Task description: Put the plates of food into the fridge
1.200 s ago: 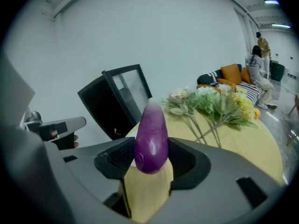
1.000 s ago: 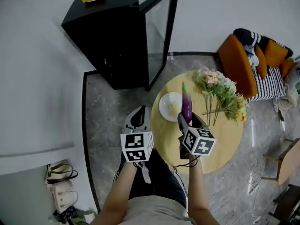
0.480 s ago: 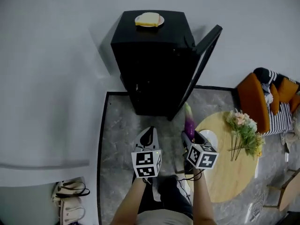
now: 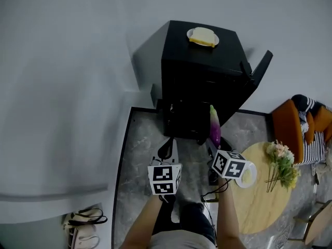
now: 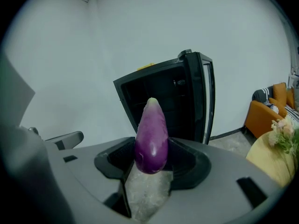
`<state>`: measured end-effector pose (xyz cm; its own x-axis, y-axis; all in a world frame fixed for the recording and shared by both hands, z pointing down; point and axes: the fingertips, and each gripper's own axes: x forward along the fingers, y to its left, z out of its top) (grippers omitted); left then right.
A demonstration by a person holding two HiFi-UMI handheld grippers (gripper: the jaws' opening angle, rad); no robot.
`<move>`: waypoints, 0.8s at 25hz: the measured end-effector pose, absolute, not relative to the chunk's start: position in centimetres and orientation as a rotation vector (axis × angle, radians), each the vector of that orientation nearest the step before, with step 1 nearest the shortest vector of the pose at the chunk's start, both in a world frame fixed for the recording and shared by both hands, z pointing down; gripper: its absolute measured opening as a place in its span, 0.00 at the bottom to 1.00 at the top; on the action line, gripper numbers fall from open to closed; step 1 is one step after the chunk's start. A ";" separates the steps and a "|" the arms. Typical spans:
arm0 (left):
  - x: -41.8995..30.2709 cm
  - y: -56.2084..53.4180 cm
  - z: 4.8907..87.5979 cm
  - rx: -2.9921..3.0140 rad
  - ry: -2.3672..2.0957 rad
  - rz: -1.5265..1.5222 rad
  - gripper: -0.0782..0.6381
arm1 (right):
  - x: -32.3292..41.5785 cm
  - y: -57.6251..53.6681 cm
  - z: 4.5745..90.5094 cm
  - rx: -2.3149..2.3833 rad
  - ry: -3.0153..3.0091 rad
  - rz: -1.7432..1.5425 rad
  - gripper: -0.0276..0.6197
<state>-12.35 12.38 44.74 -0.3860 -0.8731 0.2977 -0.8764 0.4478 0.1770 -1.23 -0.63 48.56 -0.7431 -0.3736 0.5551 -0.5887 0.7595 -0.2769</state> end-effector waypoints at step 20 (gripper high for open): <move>-18.7 11.0 45.9 1.481 -2.329 -0.029 0.12 | -7.3 -6.2 48.3 0.831 -2.429 0.563 0.40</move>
